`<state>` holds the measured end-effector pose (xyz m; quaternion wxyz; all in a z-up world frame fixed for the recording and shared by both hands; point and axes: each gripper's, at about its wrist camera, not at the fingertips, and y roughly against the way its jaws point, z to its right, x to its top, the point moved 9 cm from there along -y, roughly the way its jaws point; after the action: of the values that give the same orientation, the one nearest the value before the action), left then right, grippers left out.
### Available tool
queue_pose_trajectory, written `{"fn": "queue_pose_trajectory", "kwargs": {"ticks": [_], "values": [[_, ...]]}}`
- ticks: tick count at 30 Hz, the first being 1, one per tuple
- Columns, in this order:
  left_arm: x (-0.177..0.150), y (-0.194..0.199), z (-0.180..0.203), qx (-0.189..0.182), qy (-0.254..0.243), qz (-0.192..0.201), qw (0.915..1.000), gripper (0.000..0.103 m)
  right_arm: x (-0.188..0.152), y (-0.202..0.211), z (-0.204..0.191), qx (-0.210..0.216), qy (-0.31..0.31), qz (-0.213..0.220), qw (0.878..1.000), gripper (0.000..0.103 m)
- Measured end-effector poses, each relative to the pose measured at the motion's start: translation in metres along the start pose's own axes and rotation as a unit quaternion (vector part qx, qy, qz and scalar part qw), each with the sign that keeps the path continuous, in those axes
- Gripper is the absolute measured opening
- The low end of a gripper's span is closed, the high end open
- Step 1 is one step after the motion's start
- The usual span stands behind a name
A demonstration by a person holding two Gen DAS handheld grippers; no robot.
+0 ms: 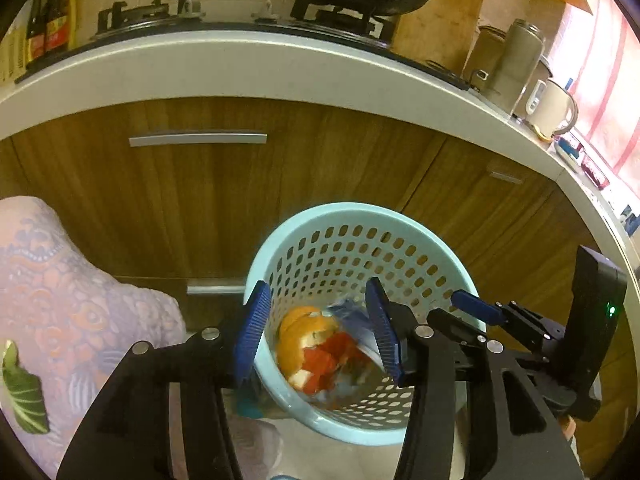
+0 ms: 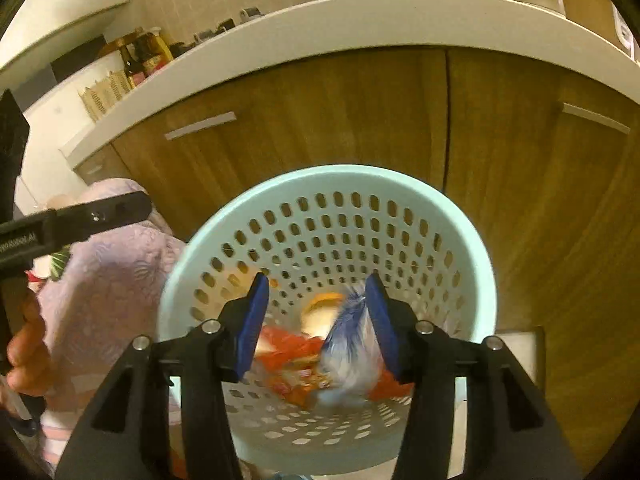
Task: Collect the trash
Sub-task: 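Carry the bread crust and milk carton to the wastebasket and release both, then grasp the bok choy stalk with the left tool while the right tool grasps the plastic bag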
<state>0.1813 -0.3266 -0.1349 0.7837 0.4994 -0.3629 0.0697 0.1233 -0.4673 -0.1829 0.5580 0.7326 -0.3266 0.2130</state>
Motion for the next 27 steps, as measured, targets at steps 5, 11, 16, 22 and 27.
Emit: {"fn": "queue_pose_trajectory", "kwargs": {"ticks": [5,11,16,22,27], "values": [[0.0,0.017,-0.007,-0.008,0.013,0.011,0.9998,0.047,0.002,0.012,-0.01,0.002,0.015,0.008,1.0,0.047],[-0.005,0.048,-0.014,-0.006,0.012,0.034,0.9993,0.049,0.007,0.027,-0.033,0.009,0.039,0.022,0.999,0.047],[-0.009,0.093,-0.027,0.002,0.015,0.07,0.9974,0.056,0.013,0.037,-0.072,0.024,0.079,0.034,0.996,0.049],[-0.016,0.163,-0.064,0.029,0.047,0.129,0.9902,0.074,0.018,0.049,-0.15,0.049,0.154,0.056,0.985,0.05],[-0.031,0.226,-0.116,0.073,0.09,0.174,0.9779,0.076,0.013,0.052,-0.225,0.084,0.212,0.069,0.971,0.05]]}}
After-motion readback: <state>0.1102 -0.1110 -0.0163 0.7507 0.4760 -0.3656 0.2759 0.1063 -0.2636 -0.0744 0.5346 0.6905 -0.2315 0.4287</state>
